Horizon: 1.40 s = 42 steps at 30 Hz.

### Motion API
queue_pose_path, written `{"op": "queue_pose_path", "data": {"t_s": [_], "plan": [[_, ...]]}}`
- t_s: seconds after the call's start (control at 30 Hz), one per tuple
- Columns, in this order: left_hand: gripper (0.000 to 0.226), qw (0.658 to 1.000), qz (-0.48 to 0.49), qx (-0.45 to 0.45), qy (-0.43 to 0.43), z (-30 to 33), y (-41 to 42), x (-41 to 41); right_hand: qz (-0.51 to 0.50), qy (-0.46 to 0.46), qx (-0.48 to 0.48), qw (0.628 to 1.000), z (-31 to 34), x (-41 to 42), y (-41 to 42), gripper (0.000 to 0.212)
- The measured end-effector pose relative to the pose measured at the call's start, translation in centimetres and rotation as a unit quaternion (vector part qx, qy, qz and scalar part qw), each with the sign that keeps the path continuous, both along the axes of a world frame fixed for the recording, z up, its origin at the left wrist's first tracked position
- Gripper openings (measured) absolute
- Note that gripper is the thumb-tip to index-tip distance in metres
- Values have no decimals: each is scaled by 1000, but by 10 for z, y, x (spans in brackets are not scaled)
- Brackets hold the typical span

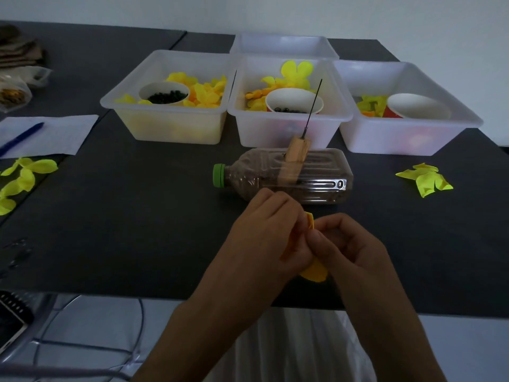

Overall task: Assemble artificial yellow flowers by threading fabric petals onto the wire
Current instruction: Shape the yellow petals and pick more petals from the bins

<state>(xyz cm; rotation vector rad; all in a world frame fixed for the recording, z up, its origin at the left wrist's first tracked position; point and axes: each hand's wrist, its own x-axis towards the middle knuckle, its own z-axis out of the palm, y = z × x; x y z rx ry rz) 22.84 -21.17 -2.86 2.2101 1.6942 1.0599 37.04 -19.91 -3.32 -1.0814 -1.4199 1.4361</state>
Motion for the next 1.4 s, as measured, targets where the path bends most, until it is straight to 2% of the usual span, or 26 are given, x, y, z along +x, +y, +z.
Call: {"op": "queue_pose_path", "data": {"t_s": [0.2, 0.37, 0.43, 0.53, 0.63, 0.9, 1.0, 1.1, 1.17, 1.27, 1.4], "plan": [[16, 1000, -4, 0, -9, -3, -3, 3, -72, -79, 42, 993, -9, -1, 1, 6], [21, 996, -10, 50, 67, -4, -6, 5, -114, -129, 5, 985, -20, 1, 3, 16], [18, 996, 2, 50, 77, -3, -6, 2, -113, -131, 21, 985, -21, 0, 3, 15], [12, 998, 0, 40, 52, -4, -6, -1, -57, -107, 62, 991, -12, -2, 3, 10], [9, 999, -2, 36, 29, -5, -6, -2, -17, -96, 77, 992, -8, -2, 1, 16], [17, 998, -57, 7, -3, -12, -21, 6, -125, -144, 21, 981, -18, 0, 6, 21], [16, 999, 5, 16, -40, -16, -22, 4, -119, -119, 13, 986, -17, 0, 6, 18], [12, 994, 94, 43, -24, -20, -19, 3, -50, -72, -30, 996, -13, -1, 4, 9], [12, 990, 129, 46, -24, -22, -22, 6, -15, -48, -47, 998, -11, -2, 4, 11], [16, 985, 168, 29, -23, -30, -26, 15, -62, -66, -5, 996, -15, -6, 2, 8], [29, 977, 186, -56, -85, -32, -24, 21, -116, -123, 93, 981, -19, -13, -2, 8]]}}
